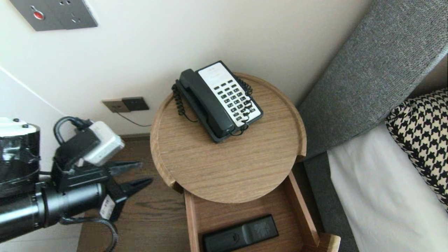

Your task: Close the nightstand drawer

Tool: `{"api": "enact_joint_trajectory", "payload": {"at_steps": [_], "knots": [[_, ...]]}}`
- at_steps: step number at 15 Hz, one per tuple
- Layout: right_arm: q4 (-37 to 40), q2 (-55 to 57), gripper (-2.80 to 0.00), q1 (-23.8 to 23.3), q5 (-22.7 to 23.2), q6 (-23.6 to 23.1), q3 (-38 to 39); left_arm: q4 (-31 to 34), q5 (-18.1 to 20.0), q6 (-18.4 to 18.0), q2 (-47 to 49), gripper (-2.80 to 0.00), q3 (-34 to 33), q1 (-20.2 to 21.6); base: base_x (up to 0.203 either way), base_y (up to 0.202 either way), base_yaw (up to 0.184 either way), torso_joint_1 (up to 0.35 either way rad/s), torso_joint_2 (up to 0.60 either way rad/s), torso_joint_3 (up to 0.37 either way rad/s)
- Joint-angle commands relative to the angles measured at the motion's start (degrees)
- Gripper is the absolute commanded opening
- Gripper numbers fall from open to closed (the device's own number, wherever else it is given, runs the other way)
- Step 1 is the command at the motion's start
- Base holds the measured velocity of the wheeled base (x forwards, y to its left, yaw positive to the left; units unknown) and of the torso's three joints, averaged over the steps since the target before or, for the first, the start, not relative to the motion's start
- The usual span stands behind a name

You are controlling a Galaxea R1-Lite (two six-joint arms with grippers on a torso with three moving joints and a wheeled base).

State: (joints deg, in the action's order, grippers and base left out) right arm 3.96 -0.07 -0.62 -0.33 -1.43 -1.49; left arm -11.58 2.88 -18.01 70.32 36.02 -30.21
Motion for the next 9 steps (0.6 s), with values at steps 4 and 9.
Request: {"api": "enact_joint_trajectory", "payload": {"at_steps": [4,9], "knots": [[0.1,-0.2,-2.8,0.0,0.0,0.0,0.0,10.1,0.0,5.5,-13.6,-2.8,0.5,16.3,0.0,0.0,0.0,0.0,0.0,0.0],[0.1,-0.2,-2.8,0.0,0.0,0.0,0.0,15.8,0.3,17.8,-24.1,-2.8,-3.8,25.8,0.0,0.0,0.0,0.0,0.0,0.0]]}}
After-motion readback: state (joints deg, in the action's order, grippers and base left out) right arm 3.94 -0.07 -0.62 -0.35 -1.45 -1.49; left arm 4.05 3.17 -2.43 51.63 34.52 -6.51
